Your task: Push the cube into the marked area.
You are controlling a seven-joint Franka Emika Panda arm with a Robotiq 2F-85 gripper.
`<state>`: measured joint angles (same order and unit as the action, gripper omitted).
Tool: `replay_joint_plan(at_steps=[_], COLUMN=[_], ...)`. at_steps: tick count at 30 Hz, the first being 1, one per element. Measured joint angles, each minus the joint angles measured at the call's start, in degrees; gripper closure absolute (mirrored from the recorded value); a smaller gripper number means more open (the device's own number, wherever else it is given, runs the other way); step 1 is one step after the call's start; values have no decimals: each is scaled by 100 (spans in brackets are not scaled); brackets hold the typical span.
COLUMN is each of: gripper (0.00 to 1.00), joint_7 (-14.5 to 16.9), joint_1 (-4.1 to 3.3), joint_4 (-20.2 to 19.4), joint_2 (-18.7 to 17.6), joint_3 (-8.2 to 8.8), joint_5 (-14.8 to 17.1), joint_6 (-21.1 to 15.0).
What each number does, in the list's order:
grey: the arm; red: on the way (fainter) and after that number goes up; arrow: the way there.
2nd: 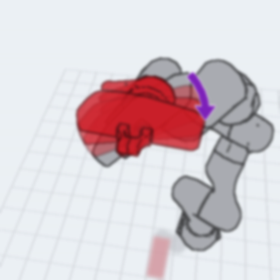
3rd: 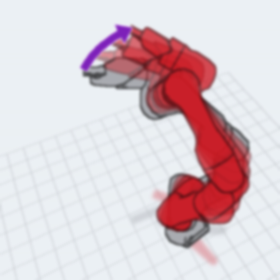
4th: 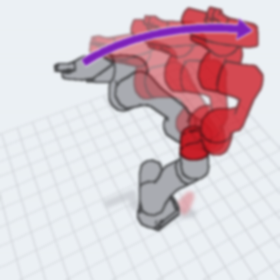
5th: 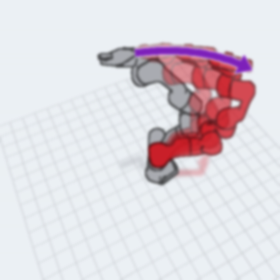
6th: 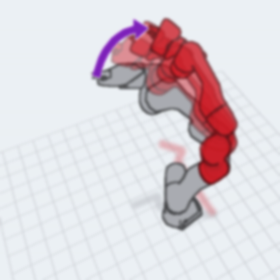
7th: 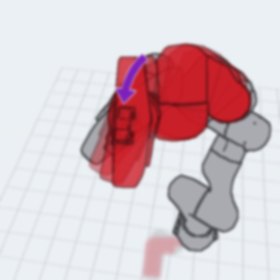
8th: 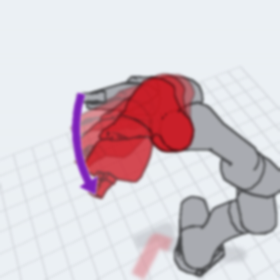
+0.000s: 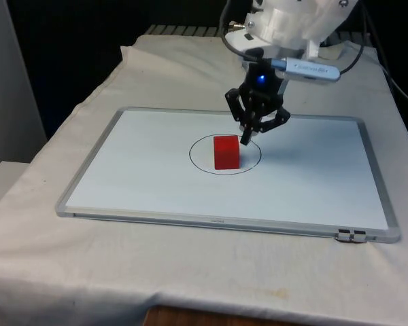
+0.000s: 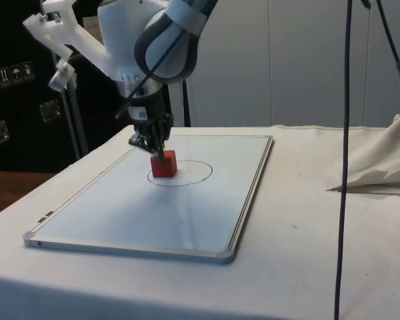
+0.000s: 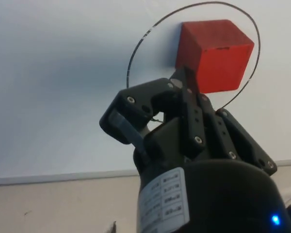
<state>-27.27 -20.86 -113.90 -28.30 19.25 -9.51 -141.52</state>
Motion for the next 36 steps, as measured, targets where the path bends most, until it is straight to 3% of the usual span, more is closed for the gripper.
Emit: replay_joint_plan(at_steps=[4, 14, 22, 36], gripper=[100, 100, 100, 100], joint_7=[-195, -321, -304, 6], joint_1=[-97, -195, -241, -246], joint_4=[-23, 92, 292, 510], joint_2=[281, 573, 756, 779], joint_3=[-63, -223, -367, -453], joint_5=[-149, -338, -481, -476], joint_6=[286, 756, 1232, 1312])
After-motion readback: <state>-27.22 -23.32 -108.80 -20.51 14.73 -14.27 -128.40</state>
